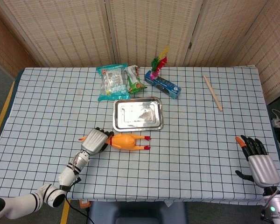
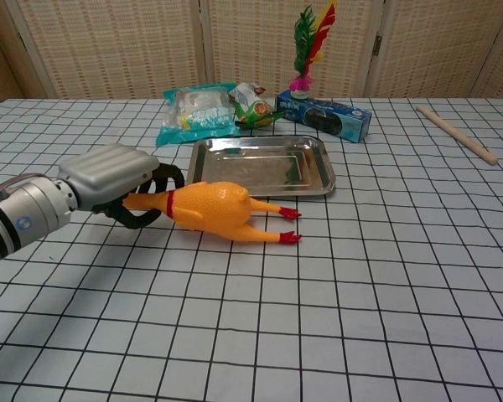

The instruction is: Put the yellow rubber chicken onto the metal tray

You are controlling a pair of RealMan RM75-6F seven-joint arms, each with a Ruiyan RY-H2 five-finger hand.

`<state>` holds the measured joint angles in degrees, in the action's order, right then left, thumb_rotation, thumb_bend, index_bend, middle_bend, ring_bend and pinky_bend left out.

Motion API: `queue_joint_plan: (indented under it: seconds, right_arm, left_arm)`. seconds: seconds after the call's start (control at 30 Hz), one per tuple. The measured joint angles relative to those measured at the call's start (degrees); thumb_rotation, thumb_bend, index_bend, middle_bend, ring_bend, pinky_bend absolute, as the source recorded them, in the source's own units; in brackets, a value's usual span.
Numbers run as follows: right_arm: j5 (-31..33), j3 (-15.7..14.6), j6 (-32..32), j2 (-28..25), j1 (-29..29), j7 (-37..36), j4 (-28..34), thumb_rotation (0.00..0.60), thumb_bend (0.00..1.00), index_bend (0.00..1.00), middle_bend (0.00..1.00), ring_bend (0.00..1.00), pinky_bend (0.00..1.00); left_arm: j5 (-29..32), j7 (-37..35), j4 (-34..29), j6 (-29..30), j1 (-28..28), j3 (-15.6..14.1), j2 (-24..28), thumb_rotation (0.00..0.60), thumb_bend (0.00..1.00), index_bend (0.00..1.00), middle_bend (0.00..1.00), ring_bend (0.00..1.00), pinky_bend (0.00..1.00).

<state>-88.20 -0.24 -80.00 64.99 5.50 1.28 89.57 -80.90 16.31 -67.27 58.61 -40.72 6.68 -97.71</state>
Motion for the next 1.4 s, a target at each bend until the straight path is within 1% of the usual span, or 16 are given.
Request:
queue_joint_plan:
  seconds: [0.1,0.17,0.23,0.33,0.43,0.53,0.63,0.67,0.73,0.77,0.83,0.97,1.13,1.27,1.37,1.4]
  right_arm:
    - [-1.4,-0.4,-0.1,-0.2,0.2,-1.2,0.5,0.600,0.08,0.00,0.00,0.00,0.00]
    - [-3.1,-0.7,-0.1,-0.6,0.7,-2.7,1.1,0.600,0.08,0.00,0.00,0.00,0.00]
    - [-5.1,-0.9,0.2,-1.3,1.6,-4.3,2.1,0.600,0.08,0.00,0.00,0.00,0.00]
    - [-7.2,-0.6,1.8,-3.3,4.2,-6.8,5.1,0.600,0.08,0.00,0.00,0.00,0.00]
    - [-7.7,0.4,5.0,-5.2,7.4,-6.6,9.7,0.600,0.08,0.00,0.00,0.00,0.00]
    - [-7.1,1.7,10.2,-7.0,11.1,-6.1,15.0,0.600,0.08,0.00,0.00,0.00,0.00]
    - [-4.6,3.6,16.8,-8.1,15.6,-5.3,20.4,0.600,0.08,0.00,0.00,0.00,0.00]
    - [-2.9,4.4,19.5,-8.2,17.4,-4.7,22.2,0.600,0.08,0.00,0.00,0.00,0.00]
    - [0.6,5.7,22.9,-8.1,19.9,-3.7,24.3,0.600,0.08,0.00,0.00,0.00,0.00]
    - [3.3,6.6,24.8,-7.8,21.6,-3.0,25.5,0.600,0.08,0.00,0.00,0.00,0.00]
    - [7.8,7.9,27.4,-7.1,24.2,-1.9,26.9,0.600,0.08,0.00,0.00,0.00,0.00]
    - [19.1,10.6,31.8,-3.9,30.4,1.9,28.8,0.600,0.08,0.00,0.00,0.00,0.00]
    - [32.0,12.3,33.0,2.0,37.5,8.6,28.9,0.600,0.08,0.00,0.00,0.00,0.00]
    - [41.8,13.2,32.7,8.2,43.4,12.8,27.7,0.600,0.08,0.00,0.00,0.00,0.00]
    - [47.3,13.9,32.3,12.0,47.1,14.4,26.0,0.600,0.09,0.00,0.00,0.00,0.00]
    - [48.4,14.1,31.9,13.1,48.0,14.7,25.5,0.600,0.10,0.01,0.01,0.00,0.02]
  left_arm:
    - [-1.9,-2.0,-0.2,2.9,0.9,-0.4,0.0,0.600,0.77,0.77,0.74,0.56,0.55]
    - [-2.5,-2.3,-1.2,3.6,1.2,-0.6,0.5,0.600,0.77,0.78,0.74,0.56,0.57]
    - [-2.8,-2.4,-3.0,4.1,1.4,-0.8,1.3,0.600,0.77,0.78,0.74,0.57,0.58]
    - [-3.6,-2.2,-6.4,5.3,1.8,-1.0,2.5,0.600,0.77,0.78,0.75,0.57,0.59]
    - [-4.5,-1.1,-9.8,6.7,2.2,-1.1,3.5,0.600,0.77,0.78,0.75,0.57,0.60]
    - [-4.8,-0.1,-13.1,7.4,2.4,-1.1,4.4,0.600,0.77,0.78,0.75,0.58,0.60]
    - [-4.8,0.6,-16.8,7.7,2.7,-0.9,5.7,0.600,0.77,0.78,0.75,0.58,0.60]
    - [-4.7,0.8,-18.0,7.8,2.7,-0.8,6.1,0.600,0.77,0.78,0.75,0.58,0.60]
    - [-4.5,1.5,-20.6,8.0,2.9,-0.6,7.1,0.600,0.76,0.79,0.75,0.58,0.60]
    - [-4.4,1.9,-21.6,8.0,2.9,-0.5,7.5,0.600,0.76,0.79,0.75,0.58,0.60]
    - [-4.0,3.0,-23.6,8.1,3.0,-0.2,8.3,0.600,0.76,0.79,0.75,0.58,0.60]
    - [-3.4,4.8,-26.2,8.1,3.2,0.1,9.5,0.600,0.76,0.79,0.75,0.58,0.60]
    - [-3.2,5.6,-28.3,8.7,3.5,0.4,10.6,0.600,0.76,0.79,0.75,0.58,0.60]
    - [-2.7,5.4,-29.2,8.9,3.7,0.7,11.1,0.600,0.76,0.79,0.76,0.58,0.60]
    - [-2.6,5.1,-29.7,9.2,3.9,0.9,11.6,0.600,0.76,0.79,0.76,0.58,0.60]
    - [-2.6,5.0,-29.9,9.4,4.0,0.9,11.8,0.600,0.76,0.79,0.76,0.58,0.60]
